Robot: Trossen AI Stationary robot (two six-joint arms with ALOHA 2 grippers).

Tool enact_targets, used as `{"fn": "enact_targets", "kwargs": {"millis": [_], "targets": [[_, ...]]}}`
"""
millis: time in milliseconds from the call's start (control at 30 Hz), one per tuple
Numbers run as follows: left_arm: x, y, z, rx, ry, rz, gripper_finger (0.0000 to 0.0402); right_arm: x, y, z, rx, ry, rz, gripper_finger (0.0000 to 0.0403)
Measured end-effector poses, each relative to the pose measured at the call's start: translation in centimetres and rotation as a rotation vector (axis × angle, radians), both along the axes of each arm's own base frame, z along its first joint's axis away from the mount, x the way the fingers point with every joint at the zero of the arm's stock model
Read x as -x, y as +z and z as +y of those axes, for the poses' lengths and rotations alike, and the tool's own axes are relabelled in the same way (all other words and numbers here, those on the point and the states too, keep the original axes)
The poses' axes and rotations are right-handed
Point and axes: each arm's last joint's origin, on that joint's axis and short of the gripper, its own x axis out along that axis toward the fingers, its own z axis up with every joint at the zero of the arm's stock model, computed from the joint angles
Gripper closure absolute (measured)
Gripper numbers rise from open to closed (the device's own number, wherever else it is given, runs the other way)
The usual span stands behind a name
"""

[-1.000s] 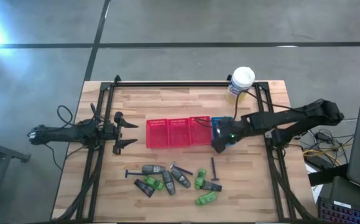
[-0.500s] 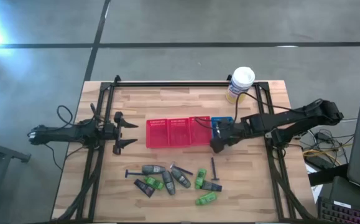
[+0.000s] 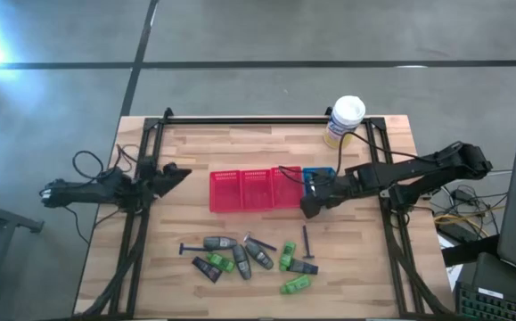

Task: Pick & Place Travel size toiletries
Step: Put the gray deodorant into the blue bin

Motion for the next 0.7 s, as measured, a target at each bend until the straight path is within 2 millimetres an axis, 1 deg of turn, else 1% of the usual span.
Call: {"fn": "enact_targets", "kwargs": {"millis": [67, 300, 367, 467, 567, 633, 700], "targets": [[0.0, -0.1, 0.0, 0.049, -0.018, 0.000, 0.0110, 0.0, 0.0, 0.0, 0.002, 0.003, -0.001, 0.0145], [0.0, 0.0, 0.0, 0.117, -0.030, -0.016, 0.0110, 0.0, 0.0, 0.0, 0.015, 0.022, -0.001, 0.0159], [0.0, -0.1, 0.1, 0.124, -0.009, -0.011, 0.0110, 0.0, 0.0, 0.0, 0.018, 0.028, -0.002, 0.0161], [-0.1, -0.3, 0.4, 0.154, 0.088, 0.008, 0.0110, 0.0, 0.0, 0.0, 0.024, 0.035, -0.002, 0.0163], [-0.1, -0.4, 0.7, 0.198, 0.226, 0.013, 0.0110, 0.0, 0.0, -0.1, 0.050, 0.030, -0.005, 0.0161], [0.0, -0.5, 1.0, 0.254, 0.312, 0.009, 0.0110, 0.0, 0.0, -0.1, 0.064, 0.025, -0.007, 0.0156], [-0.1, -0.7, 1.2, 0.341, 0.355, -0.004, 0.0110, 0.0, 0.0, -0.1, 0.080, 0.025, -0.008, 0.0148]]}}
